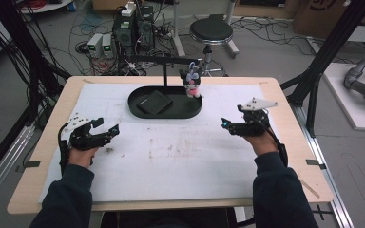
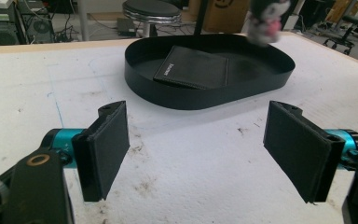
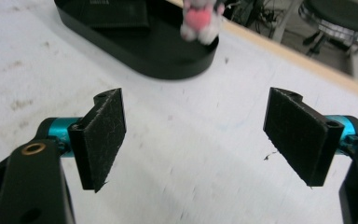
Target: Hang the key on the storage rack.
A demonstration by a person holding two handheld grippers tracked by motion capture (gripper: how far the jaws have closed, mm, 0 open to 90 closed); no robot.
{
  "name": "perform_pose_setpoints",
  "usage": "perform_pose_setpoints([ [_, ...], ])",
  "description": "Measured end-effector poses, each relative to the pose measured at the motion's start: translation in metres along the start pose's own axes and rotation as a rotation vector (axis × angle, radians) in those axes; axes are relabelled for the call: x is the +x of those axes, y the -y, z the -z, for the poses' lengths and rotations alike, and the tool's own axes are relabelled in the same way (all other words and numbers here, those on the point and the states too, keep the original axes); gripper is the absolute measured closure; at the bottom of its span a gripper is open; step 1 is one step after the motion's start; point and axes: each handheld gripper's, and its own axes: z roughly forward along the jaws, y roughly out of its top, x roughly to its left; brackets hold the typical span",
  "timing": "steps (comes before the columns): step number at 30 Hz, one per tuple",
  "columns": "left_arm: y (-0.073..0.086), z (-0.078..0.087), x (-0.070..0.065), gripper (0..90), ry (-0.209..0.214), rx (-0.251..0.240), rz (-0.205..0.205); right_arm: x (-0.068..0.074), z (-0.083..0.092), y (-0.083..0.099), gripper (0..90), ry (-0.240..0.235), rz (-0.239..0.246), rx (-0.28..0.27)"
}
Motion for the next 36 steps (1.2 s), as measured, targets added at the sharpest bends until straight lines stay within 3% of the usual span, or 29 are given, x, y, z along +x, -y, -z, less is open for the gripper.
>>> perform_pose_setpoints([
  [4, 0.0, 0.0, -0.001, 22.3, 0.002, 0.003, -0.004, 0.003, -0.004, 0.025, 21.3, 0.013, -0.041, 0.01],
  [8, 0.001, 0.0, -0.004, 22.3, 0.006, 0.002, -0.013, 0.005, -0.005, 0.035, 21.3, 0.036, -0.043, 0.001],
  [11, 0.001, 0.0, -0.006, 22.5, 0.012, 0.005, -0.02, 0.008, -0.008, 0.045, 21.3, 0.068, -0.074, -0.019],
  [12, 0.001, 0.0, -0.007, 22.5, 0.012, 0.003, -0.02, 0.008, -0.01, 0.048, 21.3, 0.058, -0.082, -0.01],
  [14, 0.001, -0.001, -0.009, 22.5, 0.017, 0.001, -0.028, 0.007, -0.009, 0.049, 21.3, 0.044, -0.077, 0.012],
  [17, 0.001, 0.0, -0.011, 22.5, 0.02, -0.006, -0.036, 0.006, -0.001, 0.048, 21.3, 0.067, -0.091, -0.019],
  [26, 0.001, 0.0, -0.014, 22.5, 0.023, -0.003, -0.05, -0.002, 0.011, 0.051, 21.3, 0.102, -0.088, -0.034],
  [36, 0.002, -0.001, -0.015, 22.5, 0.023, 0.005, -0.048, -0.003, 0.011, 0.052, 21.4, 0.106, -0.083, -0.026],
])
